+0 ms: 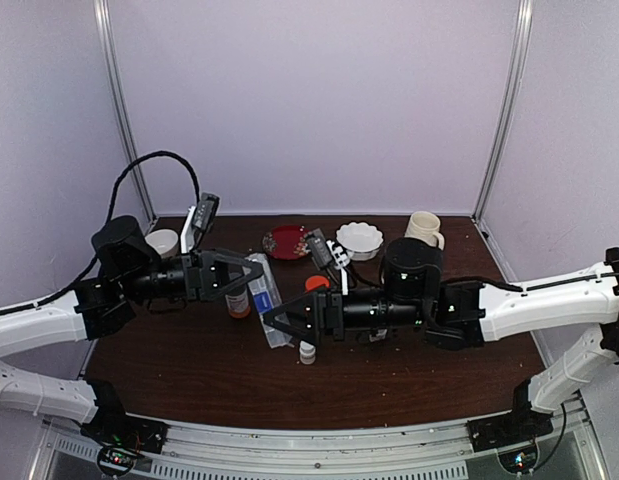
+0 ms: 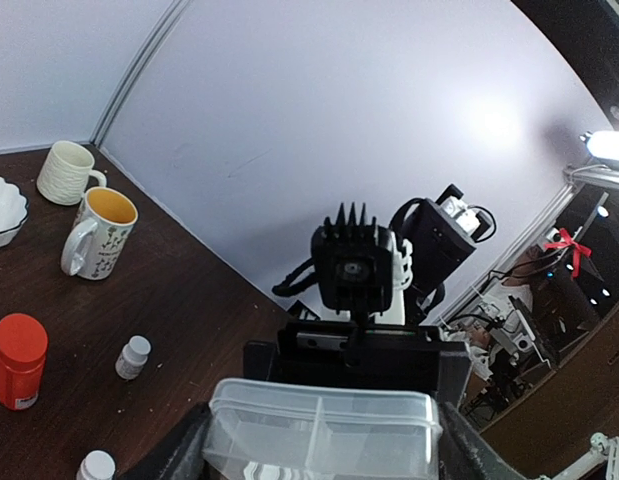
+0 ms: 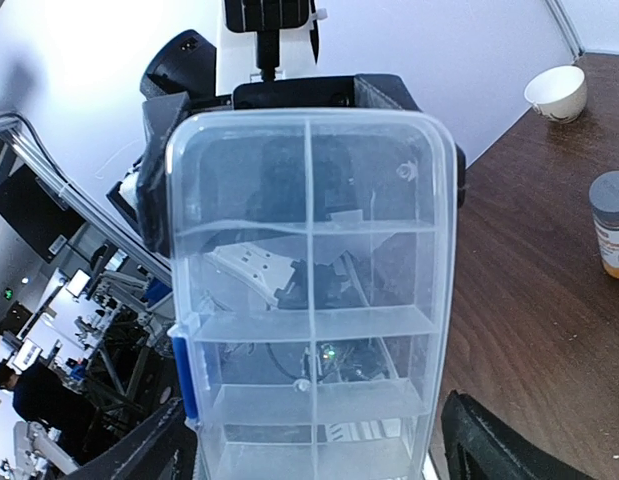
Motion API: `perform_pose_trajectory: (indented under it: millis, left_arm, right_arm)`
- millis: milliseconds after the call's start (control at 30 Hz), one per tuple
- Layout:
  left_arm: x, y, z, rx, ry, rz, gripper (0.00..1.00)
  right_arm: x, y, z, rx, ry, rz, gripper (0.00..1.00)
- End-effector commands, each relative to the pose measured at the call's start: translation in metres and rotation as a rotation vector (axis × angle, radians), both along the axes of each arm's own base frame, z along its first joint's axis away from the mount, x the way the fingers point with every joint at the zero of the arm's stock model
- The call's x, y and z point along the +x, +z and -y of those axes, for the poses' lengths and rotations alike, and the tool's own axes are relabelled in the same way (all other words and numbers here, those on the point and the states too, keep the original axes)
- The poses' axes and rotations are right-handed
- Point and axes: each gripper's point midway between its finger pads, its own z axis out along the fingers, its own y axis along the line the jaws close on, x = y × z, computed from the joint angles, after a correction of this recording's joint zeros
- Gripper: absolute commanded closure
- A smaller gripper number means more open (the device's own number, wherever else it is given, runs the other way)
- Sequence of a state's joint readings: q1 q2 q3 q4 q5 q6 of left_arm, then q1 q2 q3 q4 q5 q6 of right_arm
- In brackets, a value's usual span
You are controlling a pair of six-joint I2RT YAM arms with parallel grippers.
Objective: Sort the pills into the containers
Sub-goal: Pass from the right arm to the left
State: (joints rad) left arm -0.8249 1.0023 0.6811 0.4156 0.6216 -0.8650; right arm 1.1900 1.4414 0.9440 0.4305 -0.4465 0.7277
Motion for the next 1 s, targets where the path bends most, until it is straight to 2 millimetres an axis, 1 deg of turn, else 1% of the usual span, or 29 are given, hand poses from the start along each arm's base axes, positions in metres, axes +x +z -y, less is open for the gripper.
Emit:
perform_pose_trajectory:
  millis: [0,100,167,267,367,433,567,600,700,800,900,967]
  left_arm:
    - [0.009,0.009,-0.006,0.023,0.078,0.032,0.56]
    - [0.024,0.000,-0.011,0.086,0.176,0.005,0.57]
    - [0.037,-0.012,-0.017,0.145,0.260,-0.034,0.58]
    - [0.056,-0.024,-0.028,0.210,0.388,-0.090,0.58]
    - [0.068,-0.038,-0.037,0.286,0.475,-0.154,0.59]
    - [0.075,-0.048,-0.040,0.331,0.517,-0.182,0.59]
    - [0.081,-0.060,-0.043,0.382,0.559,-0.224,0.59]
    - [0.082,-0.061,-0.043,0.382,0.559,-0.230,0.59]
    - [0.083,-0.064,-0.042,0.385,0.561,-0.244,0.59]
    - [0.082,-0.066,-0.042,0.385,0.561,-0.255,0.59]
    - [0.082,-0.069,-0.042,0.387,0.561,-0.265,0.59]
    - [0.082,-0.070,-0.042,0.387,0.559,-0.269,0.59]
  right_arm:
    - [0.013,0.009,0.007,-0.025,-0.087,0.051,0.09]
    - [0.020,0.000,0.013,-0.088,-0.139,0.067,0.07]
    - [0.028,-0.006,0.018,-0.144,-0.188,0.091,0.05]
    - [0.042,-0.015,0.027,-0.250,-0.300,0.144,0.04]
    - [0.059,-0.021,0.031,-0.355,-0.408,0.180,0.09]
    - [0.063,-0.024,0.028,-0.403,-0.438,0.183,0.12]
    - [0.067,-0.021,0.016,-0.420,-0.458,0.203,0.20]
    - [0.068,-0.023,0.013,-0.426,-0.459,0.204,0.21]
    - [0.069,-0.019,0.001,-0.433,-0.451,0.216,0.26]
    - [0.073,-0.023,-0.006,-0.479,-0.460,0.235,0.27]
    - [0.078,-0.029,-0.010,-0.527,-0.478,0.243,0.31]
    - [0.080,-0.032,-0.013,-0.547,-0.486,0.243,0.32]
